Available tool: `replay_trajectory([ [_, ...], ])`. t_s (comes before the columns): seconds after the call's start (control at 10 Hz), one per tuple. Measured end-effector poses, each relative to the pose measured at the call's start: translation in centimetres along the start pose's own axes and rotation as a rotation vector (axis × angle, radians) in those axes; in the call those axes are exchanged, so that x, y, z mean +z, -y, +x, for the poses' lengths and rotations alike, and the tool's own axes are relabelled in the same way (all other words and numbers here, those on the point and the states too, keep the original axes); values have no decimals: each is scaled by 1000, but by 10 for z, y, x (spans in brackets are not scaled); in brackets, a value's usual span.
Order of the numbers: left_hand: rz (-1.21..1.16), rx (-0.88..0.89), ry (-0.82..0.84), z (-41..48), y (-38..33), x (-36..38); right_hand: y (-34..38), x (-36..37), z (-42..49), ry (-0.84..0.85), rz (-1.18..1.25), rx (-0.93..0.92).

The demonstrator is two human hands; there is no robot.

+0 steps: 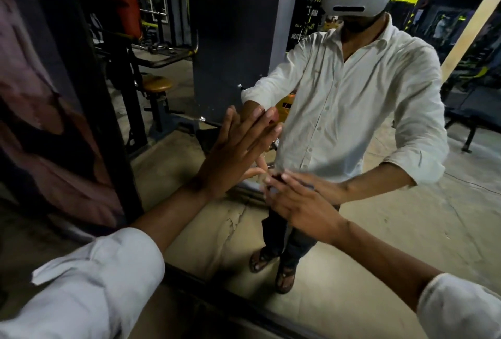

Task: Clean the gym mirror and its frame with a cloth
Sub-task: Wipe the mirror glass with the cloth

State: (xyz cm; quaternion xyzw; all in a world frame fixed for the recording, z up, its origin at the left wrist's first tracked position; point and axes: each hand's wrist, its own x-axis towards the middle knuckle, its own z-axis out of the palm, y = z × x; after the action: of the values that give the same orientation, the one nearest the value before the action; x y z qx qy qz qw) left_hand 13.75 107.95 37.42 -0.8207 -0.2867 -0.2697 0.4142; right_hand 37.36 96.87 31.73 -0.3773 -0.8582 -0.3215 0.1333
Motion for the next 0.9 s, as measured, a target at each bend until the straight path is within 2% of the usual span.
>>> replay_trajectory([
  [0.1,-112,-16,-12,-9,4,3,-38,-13,27,-124,-48,-65],
  [0.2,-175,-149,16,-34,8,13,-47,-7,29,-127,-34,4],
  [0.3,-200,-247,57,-63,8,19,-11,24,-4,-103,-11,92],
  [0.4,-92,-233,120,-86,14,25,14,41,-23,50,61,22],
  [0.5,-69,-233,283,-95,20,26,3,41,3,-5,-26,18],
  [0.6,-65,-272,310,-92,15,20,-20,10,52,-226,-132,61],
  [0.7,-71,-304,393,-90,11,16,-23,0,82,-336,-195,62],
  [0.8,-75,-302,422,-89,13,12,-5,17,79,-196,-272,-21],
  [0.9,-67,-289,441,-89,16,12,16,30,67,94,-341,-180],
])
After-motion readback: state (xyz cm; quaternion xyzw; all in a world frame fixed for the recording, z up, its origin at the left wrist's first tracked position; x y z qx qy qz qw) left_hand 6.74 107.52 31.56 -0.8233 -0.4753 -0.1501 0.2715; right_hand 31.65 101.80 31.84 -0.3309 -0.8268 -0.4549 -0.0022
